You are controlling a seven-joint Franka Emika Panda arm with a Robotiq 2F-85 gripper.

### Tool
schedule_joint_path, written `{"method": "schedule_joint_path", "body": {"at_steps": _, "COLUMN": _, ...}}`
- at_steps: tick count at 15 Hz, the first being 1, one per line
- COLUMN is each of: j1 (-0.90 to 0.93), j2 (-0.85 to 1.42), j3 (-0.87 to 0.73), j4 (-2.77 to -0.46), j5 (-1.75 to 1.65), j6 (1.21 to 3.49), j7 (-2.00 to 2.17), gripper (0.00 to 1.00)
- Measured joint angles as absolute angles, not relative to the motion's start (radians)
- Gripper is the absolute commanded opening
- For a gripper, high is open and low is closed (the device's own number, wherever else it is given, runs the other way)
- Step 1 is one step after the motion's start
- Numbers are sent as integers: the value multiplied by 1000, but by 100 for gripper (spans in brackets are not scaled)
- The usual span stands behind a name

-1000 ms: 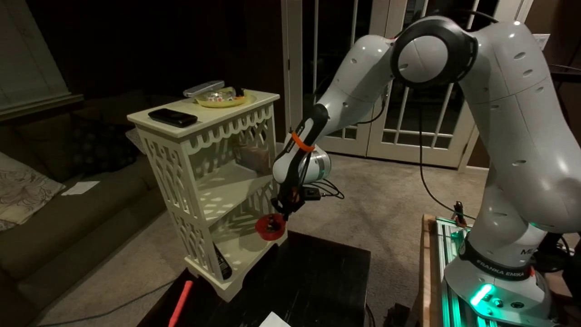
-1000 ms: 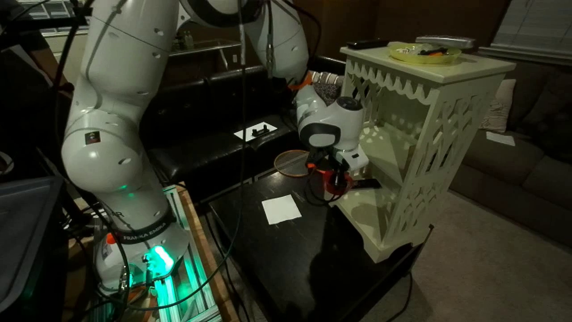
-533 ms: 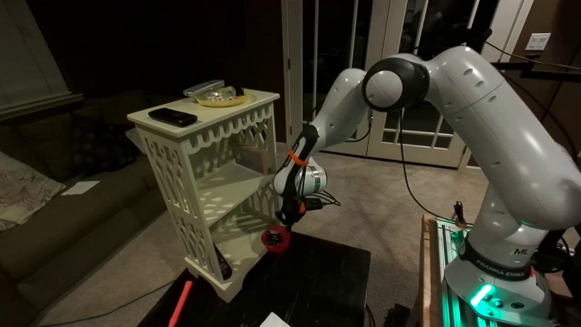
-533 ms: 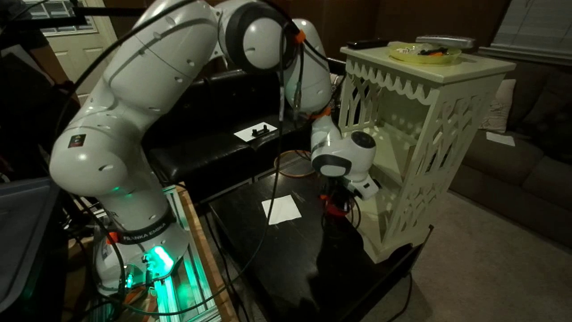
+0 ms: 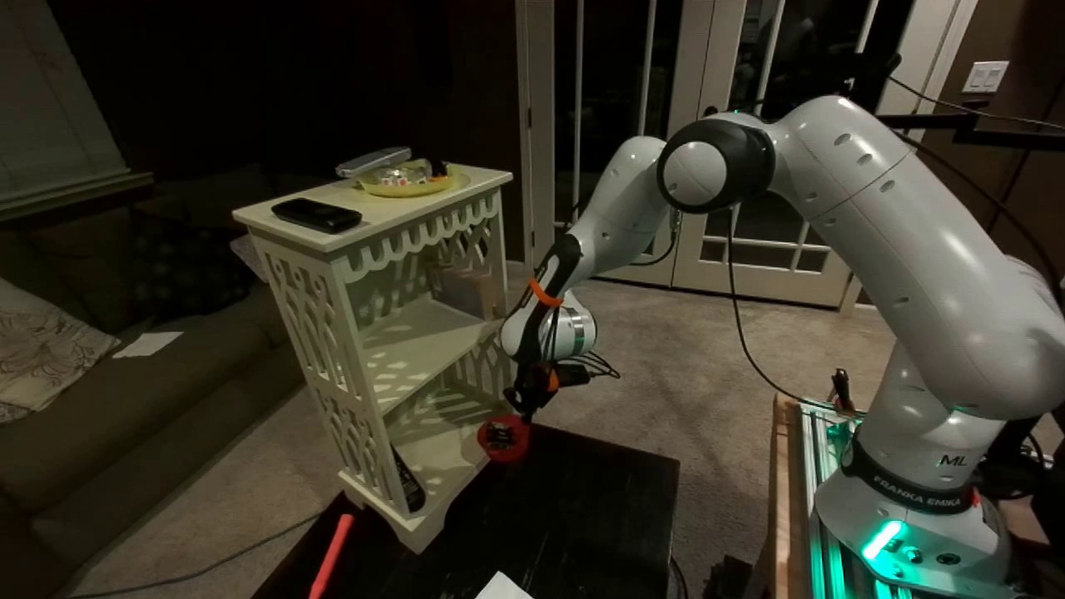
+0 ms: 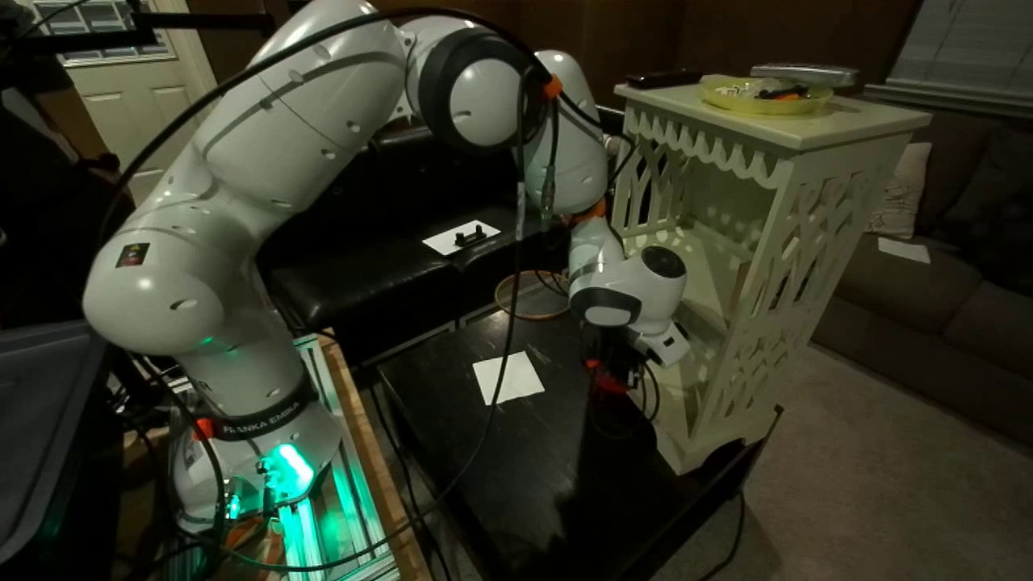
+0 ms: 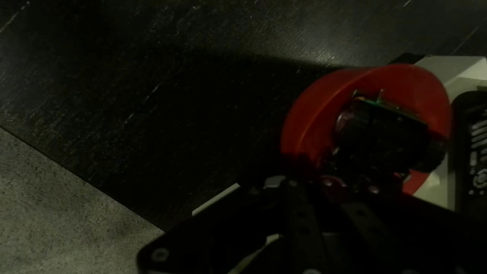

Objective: Place the bowl on the tabletop.

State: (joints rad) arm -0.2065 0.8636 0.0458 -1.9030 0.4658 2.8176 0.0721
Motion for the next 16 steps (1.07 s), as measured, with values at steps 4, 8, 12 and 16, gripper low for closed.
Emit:
{"method": "schedule_joint_path", "body": {"at_steps": 4, "j1": -224, "j2": 922, "j3": 53, "j4": -1901, "j5": 395, "j6": 2821, "j7": -15, "gripper": 1}}
{"method": "schedule_joint_path", "body": {"at_steps": 8, "j1": -310, "j2": 1026, "j3": 110, "j4": -1881, "j5": 324, "j6": 2867, "j7": -185, "gripper": 1}}
{"method": "schedule_joint_path", "body": {"at_steps": 12, "j1": -429, "j2": 1108, "j3": 202, "j4": -1829, "j5": 255, "j6": 2894, "j7": -331, "gripper": 1}}
{"method": "schedule_joint_path", "body": {"at_steps": 16, "j1": -512, "j2": 1167, "j3": 251, "j4": -1773, "j5": 172, "j6": 2904, "j7": -445, "gripper": 1}}
